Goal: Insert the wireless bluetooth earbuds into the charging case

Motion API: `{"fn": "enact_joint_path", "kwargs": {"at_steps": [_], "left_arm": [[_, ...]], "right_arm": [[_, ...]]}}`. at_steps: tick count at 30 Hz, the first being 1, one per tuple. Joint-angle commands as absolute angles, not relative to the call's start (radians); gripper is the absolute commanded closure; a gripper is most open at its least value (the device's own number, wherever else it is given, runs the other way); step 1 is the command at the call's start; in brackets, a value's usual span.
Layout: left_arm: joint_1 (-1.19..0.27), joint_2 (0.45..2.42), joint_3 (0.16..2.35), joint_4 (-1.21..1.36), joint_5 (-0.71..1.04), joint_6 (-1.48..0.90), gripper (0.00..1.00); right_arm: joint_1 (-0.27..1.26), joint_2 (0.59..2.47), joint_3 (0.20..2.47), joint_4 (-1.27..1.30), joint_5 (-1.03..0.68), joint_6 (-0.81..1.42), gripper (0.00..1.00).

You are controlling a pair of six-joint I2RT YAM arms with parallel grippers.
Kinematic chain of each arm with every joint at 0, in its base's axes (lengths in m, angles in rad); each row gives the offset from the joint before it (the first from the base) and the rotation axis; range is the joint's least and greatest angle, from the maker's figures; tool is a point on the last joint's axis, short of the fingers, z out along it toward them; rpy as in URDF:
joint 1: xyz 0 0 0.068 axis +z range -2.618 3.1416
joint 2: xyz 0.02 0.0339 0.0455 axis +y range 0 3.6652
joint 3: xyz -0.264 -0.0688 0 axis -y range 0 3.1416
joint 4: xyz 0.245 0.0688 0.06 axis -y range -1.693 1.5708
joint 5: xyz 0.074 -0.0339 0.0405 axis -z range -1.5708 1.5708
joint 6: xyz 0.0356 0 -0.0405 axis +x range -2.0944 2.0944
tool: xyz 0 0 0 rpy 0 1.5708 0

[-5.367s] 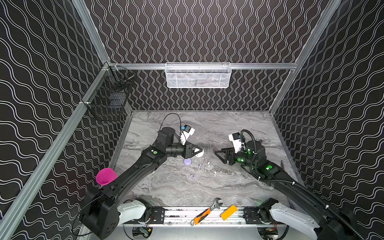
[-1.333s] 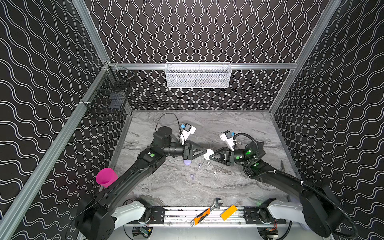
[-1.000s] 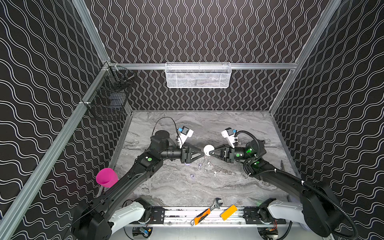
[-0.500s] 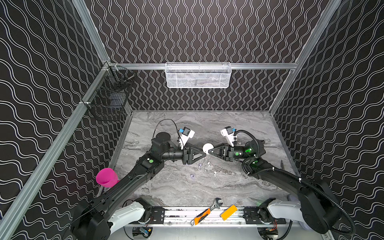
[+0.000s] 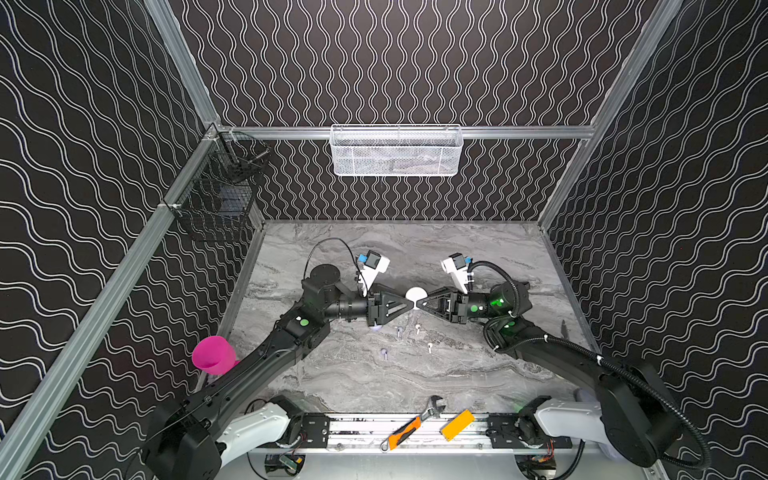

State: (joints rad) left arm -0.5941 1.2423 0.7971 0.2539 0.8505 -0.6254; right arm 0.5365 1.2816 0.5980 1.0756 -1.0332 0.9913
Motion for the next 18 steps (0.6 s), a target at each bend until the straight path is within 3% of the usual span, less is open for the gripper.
{"fn": "enact_joint_path", "kwargs": {"at_steps": [1, 18], "left_arm": [[-0.599, 1.254, 0.796, 0.323, 0.862, -0.642, 0.55], [-0.603, 1.258, 0.793, 0.316, 0.861, -0.63, 0.58]], "right_arm": [[0.538, 1.288, 0.6, 1.157, -1.029, 1.019, 0.92], [0.537, 1.301, 0.592, 1.216, -1.018, 1.05, 0.91]]}}
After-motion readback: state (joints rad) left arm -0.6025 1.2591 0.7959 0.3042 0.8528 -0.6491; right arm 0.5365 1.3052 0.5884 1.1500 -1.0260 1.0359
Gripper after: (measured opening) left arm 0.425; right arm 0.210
